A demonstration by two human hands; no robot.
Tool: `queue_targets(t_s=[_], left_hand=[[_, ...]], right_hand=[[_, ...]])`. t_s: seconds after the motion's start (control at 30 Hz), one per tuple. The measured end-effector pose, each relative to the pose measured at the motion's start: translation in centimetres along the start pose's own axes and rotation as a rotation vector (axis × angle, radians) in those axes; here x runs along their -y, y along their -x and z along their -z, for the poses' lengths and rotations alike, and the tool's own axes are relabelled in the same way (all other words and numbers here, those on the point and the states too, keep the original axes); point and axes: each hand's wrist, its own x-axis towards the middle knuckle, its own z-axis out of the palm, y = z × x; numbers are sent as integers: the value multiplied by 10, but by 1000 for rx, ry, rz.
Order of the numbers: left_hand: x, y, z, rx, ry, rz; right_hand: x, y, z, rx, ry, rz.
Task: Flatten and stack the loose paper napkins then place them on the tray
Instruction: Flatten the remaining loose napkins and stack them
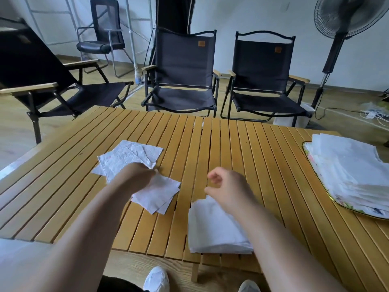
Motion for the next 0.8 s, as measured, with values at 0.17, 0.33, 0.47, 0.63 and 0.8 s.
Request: queue_targets(t_s=[0.17,0.33,0.47,0.63,0.8], left_hand=[[37,-24,16,-126,-99,49],[56,-33,12,-135,-216,44],[43,-16,12,-135,-151,-66],[13,13,10,123,90,-390],[-6,30,3,263,132,-464]], right_hand=[[49,2,-65,192,117,155],[66,-7,-90,156,249,133],[60,-9,-82,106,222,194],[36,-13,-52,-31,-6,227],[4,-18,-22,-75,-299,169]])
